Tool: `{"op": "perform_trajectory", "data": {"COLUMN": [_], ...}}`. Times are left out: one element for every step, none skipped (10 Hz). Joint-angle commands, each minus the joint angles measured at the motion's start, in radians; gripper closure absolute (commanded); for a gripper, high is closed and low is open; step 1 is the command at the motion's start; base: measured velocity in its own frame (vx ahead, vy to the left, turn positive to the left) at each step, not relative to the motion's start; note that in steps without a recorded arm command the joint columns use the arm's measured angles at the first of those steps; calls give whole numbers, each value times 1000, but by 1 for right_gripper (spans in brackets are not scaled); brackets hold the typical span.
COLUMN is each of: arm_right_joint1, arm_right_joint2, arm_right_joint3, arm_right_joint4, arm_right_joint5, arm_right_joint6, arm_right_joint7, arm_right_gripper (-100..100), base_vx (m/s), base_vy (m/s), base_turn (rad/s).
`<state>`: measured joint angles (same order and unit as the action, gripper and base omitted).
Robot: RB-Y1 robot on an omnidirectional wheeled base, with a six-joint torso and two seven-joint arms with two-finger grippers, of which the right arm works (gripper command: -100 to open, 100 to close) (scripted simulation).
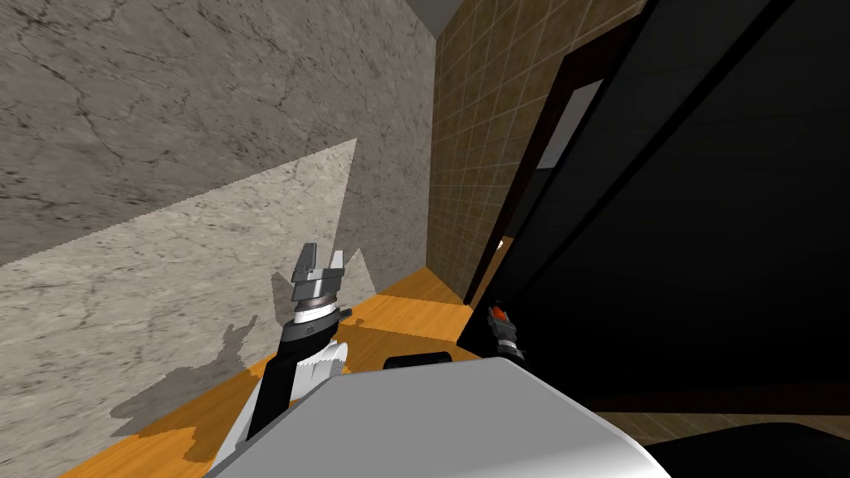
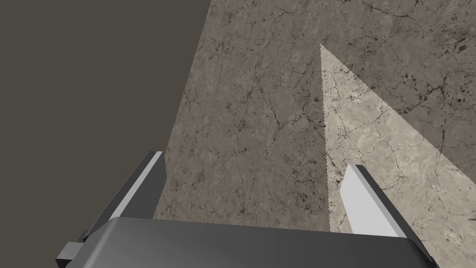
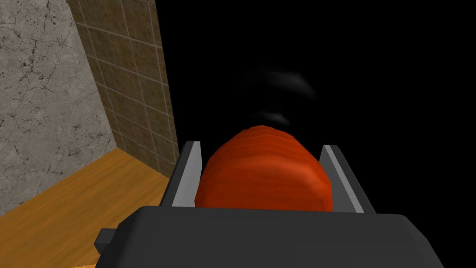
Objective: Pull the door open
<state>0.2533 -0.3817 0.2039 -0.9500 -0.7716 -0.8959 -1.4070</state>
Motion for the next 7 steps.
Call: {"op": "perform_trajectory", "data": {"arm_right_joint1": [10, 17, 21, 26, 30, 31, 40], "arm_right_joint2": [-10, -20, -26, -33, -38, -36, -46], "arm_right_joint3": [22, 39, 50, 63, 71, 64, 82], "arm_right_joint4": [-6, -12, -16, -21, -24, -26, -25], "arm_right_joint5": [12, 22, 27, 35, 39, 35, 44], "arm_right_joint6": [-8, -15, -19, -23, -26, -20, -31], "arm_right_joint7": [-16, -29, -36, -46, -52, -45, -60], "arm_right_gripper": [100, 100, 100, 100, 100, 100, 100], "base_vx": [-248, -247, -242, -250, -247, -110, -168], "base_vy": [-11, 11, 7, -2, -18, -6, -8], "base_turn": [86, 105, 79, 76, 57, 18, 98]}}
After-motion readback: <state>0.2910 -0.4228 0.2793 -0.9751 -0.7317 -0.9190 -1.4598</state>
